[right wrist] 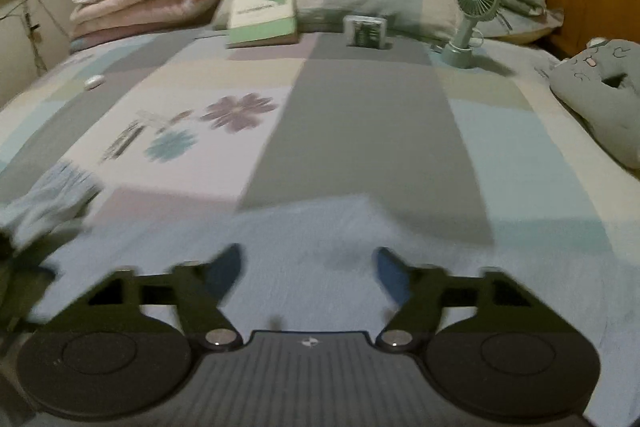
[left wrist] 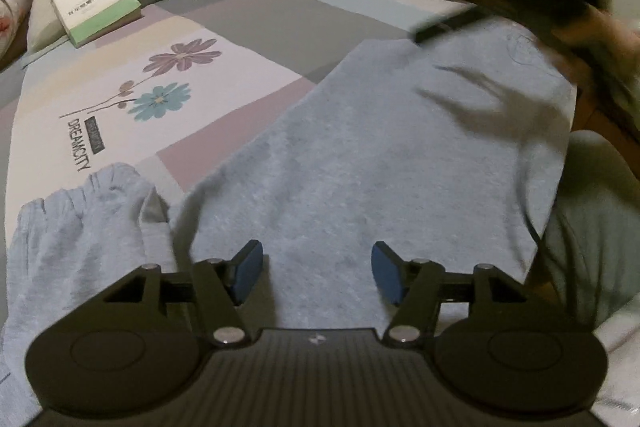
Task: Fold clothes
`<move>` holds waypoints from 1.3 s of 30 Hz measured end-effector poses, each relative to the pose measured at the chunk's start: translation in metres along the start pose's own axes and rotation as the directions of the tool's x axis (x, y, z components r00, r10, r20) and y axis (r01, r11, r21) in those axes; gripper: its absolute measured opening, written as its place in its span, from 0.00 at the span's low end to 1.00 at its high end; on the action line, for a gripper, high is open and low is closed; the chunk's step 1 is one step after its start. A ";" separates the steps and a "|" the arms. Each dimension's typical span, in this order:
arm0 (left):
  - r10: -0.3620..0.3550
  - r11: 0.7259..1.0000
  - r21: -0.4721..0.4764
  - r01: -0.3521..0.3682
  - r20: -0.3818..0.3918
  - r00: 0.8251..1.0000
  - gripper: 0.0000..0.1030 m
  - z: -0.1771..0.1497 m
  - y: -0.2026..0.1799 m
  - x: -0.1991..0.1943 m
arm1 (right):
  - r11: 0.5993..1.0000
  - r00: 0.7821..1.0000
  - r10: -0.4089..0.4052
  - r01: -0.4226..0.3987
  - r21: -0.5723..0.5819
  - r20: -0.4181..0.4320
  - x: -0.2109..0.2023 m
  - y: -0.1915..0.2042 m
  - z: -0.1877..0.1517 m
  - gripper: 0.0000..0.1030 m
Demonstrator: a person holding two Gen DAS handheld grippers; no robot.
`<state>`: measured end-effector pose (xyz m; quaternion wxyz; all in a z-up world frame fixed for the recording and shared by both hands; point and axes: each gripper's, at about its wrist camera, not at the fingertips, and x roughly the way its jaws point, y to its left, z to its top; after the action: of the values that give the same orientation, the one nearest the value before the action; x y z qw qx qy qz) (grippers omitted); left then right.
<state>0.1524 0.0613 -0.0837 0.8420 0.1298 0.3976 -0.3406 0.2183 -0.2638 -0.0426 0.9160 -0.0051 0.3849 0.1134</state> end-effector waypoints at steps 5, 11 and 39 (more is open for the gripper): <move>-0.068 0.997 -0.027 0.069 0.040 0.997 0.60 0.009 -0.008 0.002 | 0.999 0.996 0.051 -0.051 0.001 -0.068 0.052 -0.051 0.035 0.57; -0.087 0.996 -0.020 0.087 0.032 0.996 0.60 0.012 -0.012 0.022 | 0.982 0.977 0.128 -0.149 -0.120 -0.173 0.087 -0.053 0.022 0.51; 0.003 1.000 0.028 -0.002 -0.042 0.999 0.74 0.007 -0.016 0.029 | 0.993 0.999 -0.023 0.027 0.114 -0.036 0.056 -0.062 -0.015 0.42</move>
<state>0.1589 0.0329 -0.1000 0.8320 0.1492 0.4105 -0.3421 0.2590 -0.3137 -0.0979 0.9093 0.0405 0.4064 0.0799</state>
